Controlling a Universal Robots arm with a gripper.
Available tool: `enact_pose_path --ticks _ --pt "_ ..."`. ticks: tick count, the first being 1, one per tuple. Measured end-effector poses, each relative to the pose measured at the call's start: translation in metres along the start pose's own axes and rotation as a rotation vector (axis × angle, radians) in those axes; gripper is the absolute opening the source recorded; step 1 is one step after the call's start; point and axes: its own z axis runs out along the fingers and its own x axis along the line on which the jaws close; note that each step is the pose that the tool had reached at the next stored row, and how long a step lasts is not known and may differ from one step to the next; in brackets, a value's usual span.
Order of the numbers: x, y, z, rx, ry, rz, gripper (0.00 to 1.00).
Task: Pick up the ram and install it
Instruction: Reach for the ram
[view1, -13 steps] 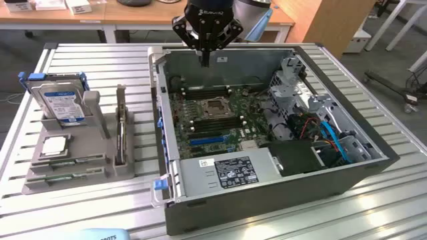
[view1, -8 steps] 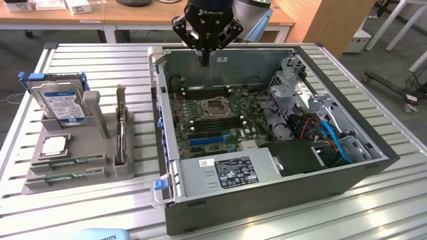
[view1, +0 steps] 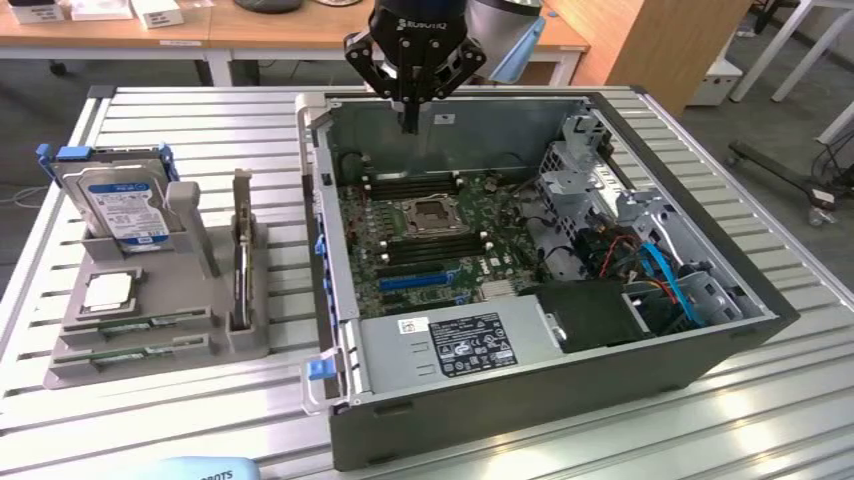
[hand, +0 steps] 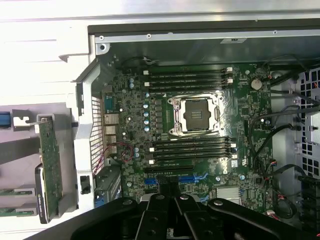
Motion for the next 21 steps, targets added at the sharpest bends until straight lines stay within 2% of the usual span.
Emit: enact_pose_path --ticks 8,21 --pt "0.013 -0.001 0.0003 0.0001 0.0001 0.0 0.1" --pt "0.05 -0.0036 0.0002 0.0001 0.0001 0.0 0.1"
